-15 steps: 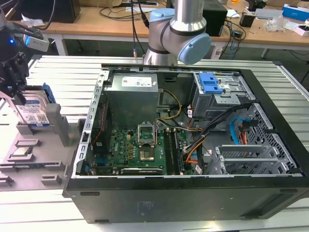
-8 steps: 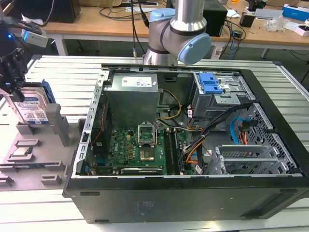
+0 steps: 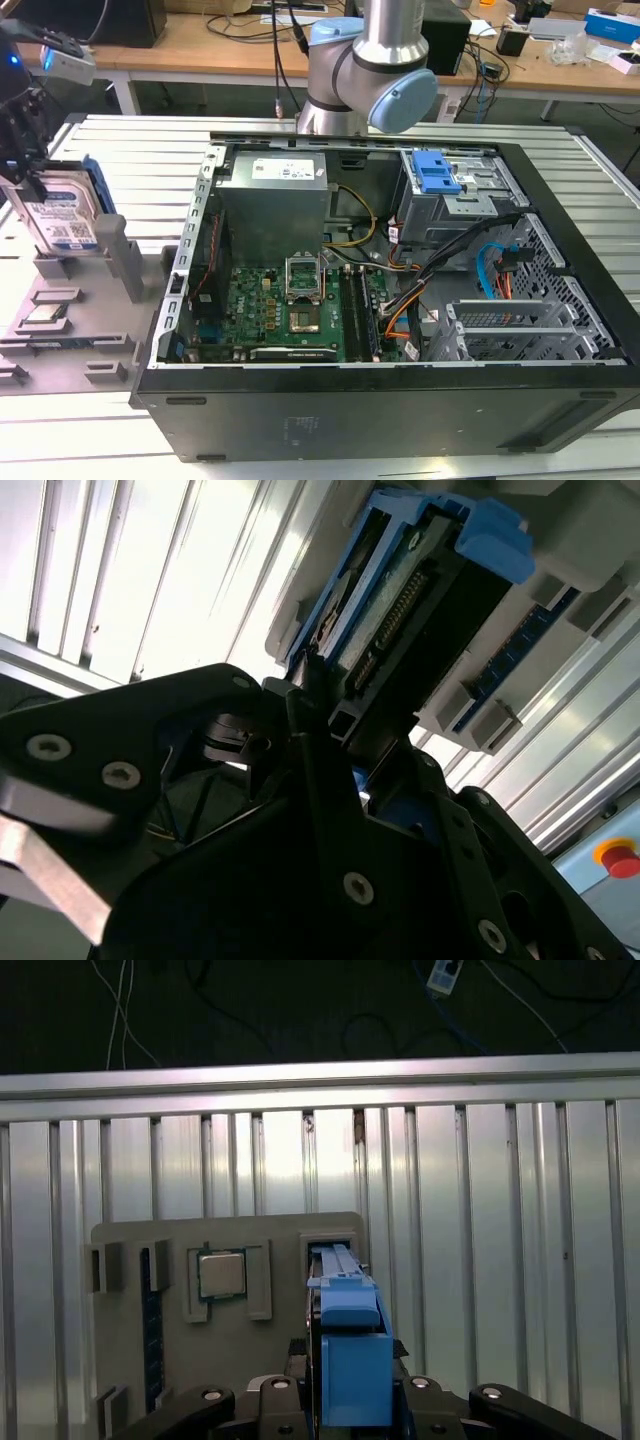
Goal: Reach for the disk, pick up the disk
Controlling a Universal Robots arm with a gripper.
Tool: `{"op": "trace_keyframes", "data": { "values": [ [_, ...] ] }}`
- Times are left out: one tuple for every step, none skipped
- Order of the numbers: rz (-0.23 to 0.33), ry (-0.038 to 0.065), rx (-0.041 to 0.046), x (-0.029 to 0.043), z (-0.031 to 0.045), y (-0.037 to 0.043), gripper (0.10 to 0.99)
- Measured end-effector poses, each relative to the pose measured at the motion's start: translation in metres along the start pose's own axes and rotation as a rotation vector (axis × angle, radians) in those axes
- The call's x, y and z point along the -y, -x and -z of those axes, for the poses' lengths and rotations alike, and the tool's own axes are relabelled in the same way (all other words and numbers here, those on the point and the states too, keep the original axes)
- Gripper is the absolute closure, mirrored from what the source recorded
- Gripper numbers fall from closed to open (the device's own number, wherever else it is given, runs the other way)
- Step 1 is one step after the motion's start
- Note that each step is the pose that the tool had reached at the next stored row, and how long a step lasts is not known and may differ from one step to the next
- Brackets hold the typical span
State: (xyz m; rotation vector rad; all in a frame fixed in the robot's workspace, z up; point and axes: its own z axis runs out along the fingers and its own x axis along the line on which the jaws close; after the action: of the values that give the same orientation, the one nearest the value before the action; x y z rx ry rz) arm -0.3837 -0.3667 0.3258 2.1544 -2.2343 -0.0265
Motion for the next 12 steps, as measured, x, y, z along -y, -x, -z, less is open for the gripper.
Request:
{"op": "trace_keyframes", "data": {
  "values": [
    [0.0, 0.0, -0.0001, 0.0001, 0.0012, 0.0, 0.722],
    [0.0, 0.0, 0.0, 0.0001, 0.0019, 0.0, 0.722],
    [0.0, 0.0, 0.0, 0.0002, 0.0034, 0.0, 0.722],
    [0.0, 0.0, -0.0001, 0.0004, 0.0049, 0.0, 0.722],
    [0.0, 0.0, 0.0, 0.0004, 0.0057, 0.0, 0.722],
    [0.0, 0.0, 0.0, 0.0005, 0.0072, 0.0, 0.722],
    [0.0, 0.0, 0.0, 0.0006, 0.0088, 0.0, 0.722],
    [0.0, 0.0, -0.0001, 0.0009, 0.0105, 0.0, 0.722],
    [0.0, 0.0, -0.0001, 0.001, 0.0117, 0.0, 0.722],
    [0.0, 0.0, 0.0, 0.0012, 0.013, 0.0, 0.722],
    [0.0, 0.0, 0.0, 0.0015, 0.0148, 0.0, 0.722],
    [0.0, 0.0, 0.0, 0.0018, 0.0171, 0.0, 0.722]
  ]
}}
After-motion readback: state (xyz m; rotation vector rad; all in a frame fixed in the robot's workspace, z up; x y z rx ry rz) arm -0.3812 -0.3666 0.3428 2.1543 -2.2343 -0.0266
